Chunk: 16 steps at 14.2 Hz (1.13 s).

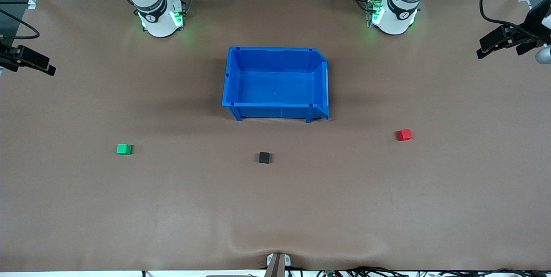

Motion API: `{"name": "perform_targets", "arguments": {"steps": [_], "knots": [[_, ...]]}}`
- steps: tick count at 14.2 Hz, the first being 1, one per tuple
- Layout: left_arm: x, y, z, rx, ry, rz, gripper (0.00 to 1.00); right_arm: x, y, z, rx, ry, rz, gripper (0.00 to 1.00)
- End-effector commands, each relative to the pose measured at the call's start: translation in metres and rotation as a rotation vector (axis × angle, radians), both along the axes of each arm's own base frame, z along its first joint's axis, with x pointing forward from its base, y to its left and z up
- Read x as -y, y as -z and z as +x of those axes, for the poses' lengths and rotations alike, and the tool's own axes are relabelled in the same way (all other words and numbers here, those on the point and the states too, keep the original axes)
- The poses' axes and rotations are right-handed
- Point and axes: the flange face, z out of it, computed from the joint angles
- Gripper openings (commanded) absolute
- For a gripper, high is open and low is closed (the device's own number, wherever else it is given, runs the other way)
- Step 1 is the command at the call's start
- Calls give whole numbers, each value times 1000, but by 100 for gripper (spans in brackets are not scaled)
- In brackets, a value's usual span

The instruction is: Attach green and red cubes to black cube

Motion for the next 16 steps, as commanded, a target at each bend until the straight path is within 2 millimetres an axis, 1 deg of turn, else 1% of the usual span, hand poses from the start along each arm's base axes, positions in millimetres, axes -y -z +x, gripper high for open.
{"name": "perform_targets", "arguments": {"steps": [1,6,13,16], "knots": [[1,-1,-2,-19,18,3,100,0,-6,0,3,-10,-18,100],[-4,-3,-2,-16,3,15,100,0,-6,-1,1,-10,-17,100],[-2,-1,-3,-23,-3,15,100,-1,-6,0,1,-12,-16,100],[-3,5,-2,-37,-6,15,100,-1,-6,0,3,-9,-17,100]]}}
